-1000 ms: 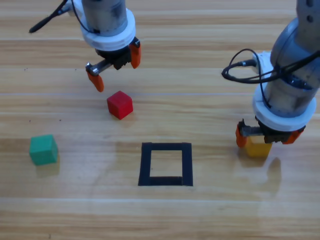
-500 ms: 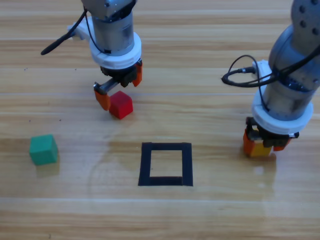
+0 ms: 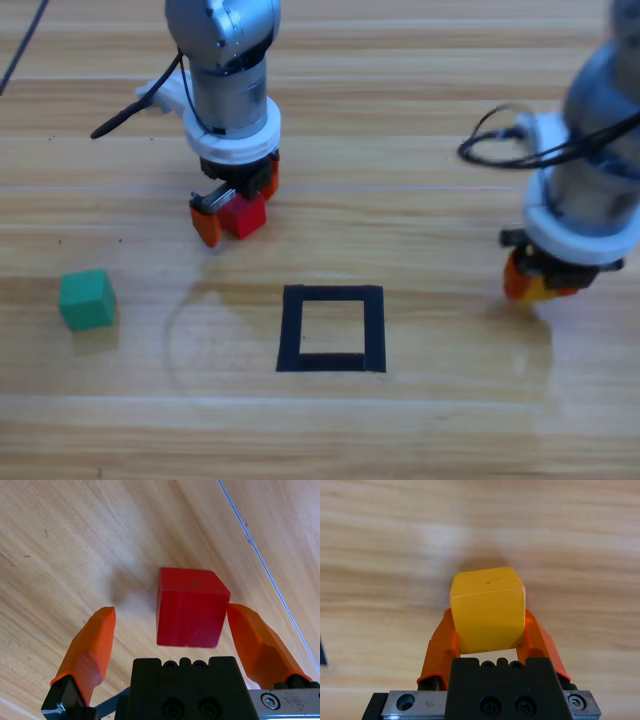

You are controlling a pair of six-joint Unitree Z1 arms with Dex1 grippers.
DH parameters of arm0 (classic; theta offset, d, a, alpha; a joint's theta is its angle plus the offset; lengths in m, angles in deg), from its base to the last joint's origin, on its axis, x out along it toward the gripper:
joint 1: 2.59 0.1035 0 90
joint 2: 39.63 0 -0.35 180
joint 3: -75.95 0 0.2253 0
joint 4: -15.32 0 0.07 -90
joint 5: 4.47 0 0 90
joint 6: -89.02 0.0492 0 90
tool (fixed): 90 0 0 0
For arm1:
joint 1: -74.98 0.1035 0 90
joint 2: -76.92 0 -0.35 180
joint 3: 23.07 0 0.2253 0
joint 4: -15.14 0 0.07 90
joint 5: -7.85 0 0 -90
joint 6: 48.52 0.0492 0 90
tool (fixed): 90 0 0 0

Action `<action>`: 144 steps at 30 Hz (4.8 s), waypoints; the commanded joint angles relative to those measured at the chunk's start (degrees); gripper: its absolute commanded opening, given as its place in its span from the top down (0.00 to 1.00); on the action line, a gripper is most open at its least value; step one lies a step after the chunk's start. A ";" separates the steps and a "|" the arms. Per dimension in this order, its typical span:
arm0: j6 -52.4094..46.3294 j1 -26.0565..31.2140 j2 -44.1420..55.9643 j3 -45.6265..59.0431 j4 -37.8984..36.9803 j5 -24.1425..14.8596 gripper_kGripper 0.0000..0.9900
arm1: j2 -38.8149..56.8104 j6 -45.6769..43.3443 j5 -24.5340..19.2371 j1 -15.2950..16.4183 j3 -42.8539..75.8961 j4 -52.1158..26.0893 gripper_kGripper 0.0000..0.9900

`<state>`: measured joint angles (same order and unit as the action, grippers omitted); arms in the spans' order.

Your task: Stack the blocks in the rectangular block: red at the bottom, yellow in the middle, green on top

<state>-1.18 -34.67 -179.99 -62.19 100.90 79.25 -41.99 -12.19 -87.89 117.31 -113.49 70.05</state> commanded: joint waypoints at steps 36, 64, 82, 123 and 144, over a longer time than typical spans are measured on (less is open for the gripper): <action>50.29 -5.90 10.63 1.23 1.49 2.94 0.97 | 12.83 -1.35 -0.67 7.07 4.75 -0.70 0.82; 41.94 -17.59 16.08 33.05 -21.54 4.08 0.95 | 12.12 -1.35 -1.03 7.07 4.75 -0.79 0.82; 35.35 -20.75 10.19 27.95 -21.01 1.44 0.94 | 12.04 -1.44 -1.11 7.07 4.75 -0.70 0.82; 35.79 -21.28 7.56 26.63 -21.01 0.74 0.94 | 11.77 -1.53 -0.94 7.07 4.48 -0.79 0.82; 33.24 -21.89 8.79 25.66 -22.06 0.56 0.00 | 11.42 -1.61 -0.94 7.07 4.13 -0.79 0.82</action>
<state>33.33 -55.53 -169.50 -36.73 79.15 80.64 -26.80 -13.36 -88.90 122.61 -109.41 69.96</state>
